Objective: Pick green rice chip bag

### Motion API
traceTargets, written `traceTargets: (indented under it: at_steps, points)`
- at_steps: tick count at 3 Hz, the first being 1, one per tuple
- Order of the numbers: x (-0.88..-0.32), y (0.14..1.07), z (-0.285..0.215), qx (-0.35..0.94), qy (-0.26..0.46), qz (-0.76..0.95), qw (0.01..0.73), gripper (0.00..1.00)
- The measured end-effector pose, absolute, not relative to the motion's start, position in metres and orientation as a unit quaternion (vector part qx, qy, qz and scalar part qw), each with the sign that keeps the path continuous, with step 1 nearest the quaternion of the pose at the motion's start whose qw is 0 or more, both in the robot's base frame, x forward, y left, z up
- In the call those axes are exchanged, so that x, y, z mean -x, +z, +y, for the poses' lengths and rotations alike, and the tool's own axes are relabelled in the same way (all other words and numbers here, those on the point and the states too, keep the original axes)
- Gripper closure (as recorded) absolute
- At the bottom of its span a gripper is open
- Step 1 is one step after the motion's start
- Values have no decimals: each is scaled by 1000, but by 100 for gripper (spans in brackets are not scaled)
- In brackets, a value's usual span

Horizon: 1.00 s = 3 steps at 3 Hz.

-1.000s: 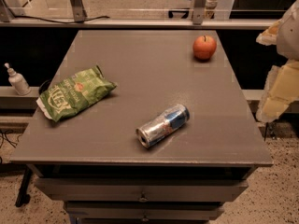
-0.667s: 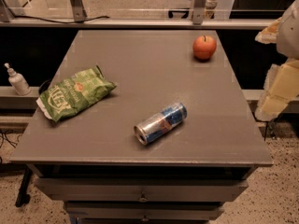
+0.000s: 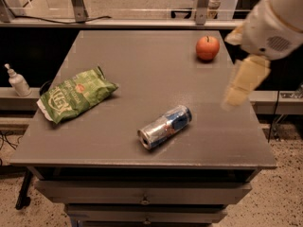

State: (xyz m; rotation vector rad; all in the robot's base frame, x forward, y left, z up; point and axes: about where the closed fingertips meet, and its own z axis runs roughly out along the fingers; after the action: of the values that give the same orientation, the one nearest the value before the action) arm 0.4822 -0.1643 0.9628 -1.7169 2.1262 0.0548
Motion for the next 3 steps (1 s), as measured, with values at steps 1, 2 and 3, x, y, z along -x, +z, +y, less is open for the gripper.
traceTargets:
  at_steps: [1, 2, 3]
  points:
    - [-525, 945, -99, 626, 103, 734, 242, 0]
    - [-548, 938, -31, 621, 187, 705, 288, 0]
    - [-547, 938, -31, 621, 187, 705, 287, 0]
